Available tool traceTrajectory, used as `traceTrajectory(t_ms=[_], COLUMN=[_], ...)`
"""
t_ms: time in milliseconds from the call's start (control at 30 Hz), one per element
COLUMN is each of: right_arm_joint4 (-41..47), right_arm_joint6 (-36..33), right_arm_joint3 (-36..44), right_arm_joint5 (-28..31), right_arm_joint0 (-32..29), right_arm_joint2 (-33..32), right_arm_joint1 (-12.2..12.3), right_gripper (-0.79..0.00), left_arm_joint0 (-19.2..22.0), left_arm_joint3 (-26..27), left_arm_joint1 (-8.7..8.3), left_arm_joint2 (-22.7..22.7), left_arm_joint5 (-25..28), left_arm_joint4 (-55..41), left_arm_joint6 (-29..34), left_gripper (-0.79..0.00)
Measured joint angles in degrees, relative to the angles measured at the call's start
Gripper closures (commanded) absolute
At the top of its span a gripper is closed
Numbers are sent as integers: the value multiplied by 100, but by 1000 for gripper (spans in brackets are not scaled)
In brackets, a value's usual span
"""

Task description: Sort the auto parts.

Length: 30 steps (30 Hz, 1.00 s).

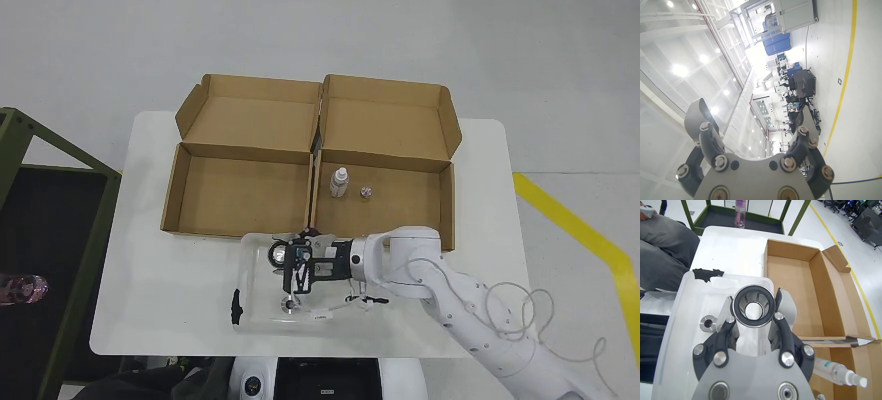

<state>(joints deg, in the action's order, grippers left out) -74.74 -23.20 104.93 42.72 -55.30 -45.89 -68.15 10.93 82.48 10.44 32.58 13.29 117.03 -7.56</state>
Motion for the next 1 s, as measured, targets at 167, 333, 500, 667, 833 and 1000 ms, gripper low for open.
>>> traceTrajectory(t_ms=[167, 333, 500, 667, 833, 1000], right_arm_joint4=[-57, -56, 5, 127, 151, 265], right_arm_joint6=[-44, -28, 67, 231, 324, 409], right_arm_joint3=[72, -23, -327, -749, -1146, -1708], right_arm_joint5=[-71, -181, -324, -422, -536, -699], right_arm_joint0=[151, 356, 583, 882, 1234, 1594], right_arm_joint2=[-45, -36, 6, 70, 203, 389], right_arm_joint1=[-25, -76, -148, -243, -361, -516], right_gripper=[0, 0, 0, 0, 0, 0], left_arm_joint0=[0, 0, 0, 0, 0, 0], left_arm_joint3=[0, 0, 0, 0, 0, 0], left_arm_joint1=[0, 0, 0, 0, 0, 0], left_arm_joint2=[0, 0, 0, 0, 0, 0], left_arm_joint5=[0, 0, 0, 0, 0, 0], left_arm_joint4=[0, 0, 0, 0, 0, 0], left_arm_joint6=[0, 0, 0, 0, 0, 0], left_gripper=[-785, -785, -785, -785, -785, -785])
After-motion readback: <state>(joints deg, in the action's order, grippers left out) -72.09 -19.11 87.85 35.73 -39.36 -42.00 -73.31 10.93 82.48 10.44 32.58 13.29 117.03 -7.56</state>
